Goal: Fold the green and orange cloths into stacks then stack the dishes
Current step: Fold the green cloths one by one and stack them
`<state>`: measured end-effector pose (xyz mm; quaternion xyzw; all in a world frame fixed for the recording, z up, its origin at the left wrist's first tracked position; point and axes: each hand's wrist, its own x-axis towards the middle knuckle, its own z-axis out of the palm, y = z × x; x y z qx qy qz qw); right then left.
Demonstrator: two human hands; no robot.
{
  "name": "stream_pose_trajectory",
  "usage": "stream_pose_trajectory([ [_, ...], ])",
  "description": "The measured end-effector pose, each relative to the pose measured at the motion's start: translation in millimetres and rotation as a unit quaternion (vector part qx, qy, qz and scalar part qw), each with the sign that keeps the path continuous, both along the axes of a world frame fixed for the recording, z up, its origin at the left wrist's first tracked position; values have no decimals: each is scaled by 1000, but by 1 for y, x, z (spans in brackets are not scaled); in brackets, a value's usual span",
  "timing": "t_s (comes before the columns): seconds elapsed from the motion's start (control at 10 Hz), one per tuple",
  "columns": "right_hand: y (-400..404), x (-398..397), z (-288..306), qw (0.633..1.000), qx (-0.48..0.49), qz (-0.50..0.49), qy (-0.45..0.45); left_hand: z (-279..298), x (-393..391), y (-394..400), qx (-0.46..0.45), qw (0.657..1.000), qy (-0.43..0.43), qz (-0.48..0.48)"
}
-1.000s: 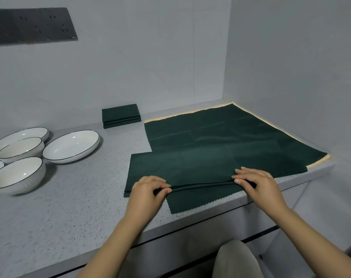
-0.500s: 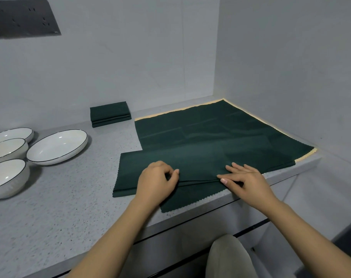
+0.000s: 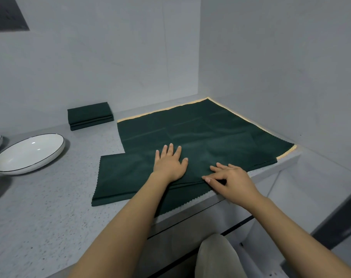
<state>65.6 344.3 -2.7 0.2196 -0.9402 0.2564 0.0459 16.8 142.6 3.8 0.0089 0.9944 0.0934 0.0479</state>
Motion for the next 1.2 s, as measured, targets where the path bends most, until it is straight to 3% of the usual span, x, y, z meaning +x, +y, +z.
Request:
stream_pose_trajectory([
  [0.3, -27, -18, 31, 991, 93, -84, 55, -13, 0, 2, -35, 999, 21, 4],
  [0.4, -54, -47, 30, 996, 53, -59, 34, -14, -2, 1, -34, 999, 22, 5],
  [0.6, -78, -89, 9, 992, 104, -27, -64, -15, 0, 0, -20, 999, 32, 6],
  [0.9, -22, -115, -2, 972, 186, -123, -68, -15, -2, -1, -25, 999, 38, 4],
  [1.2, 33, -136, -1, 951, 194, -219, -104, -17, -3, -2, -27, 999, 40, 3],
])
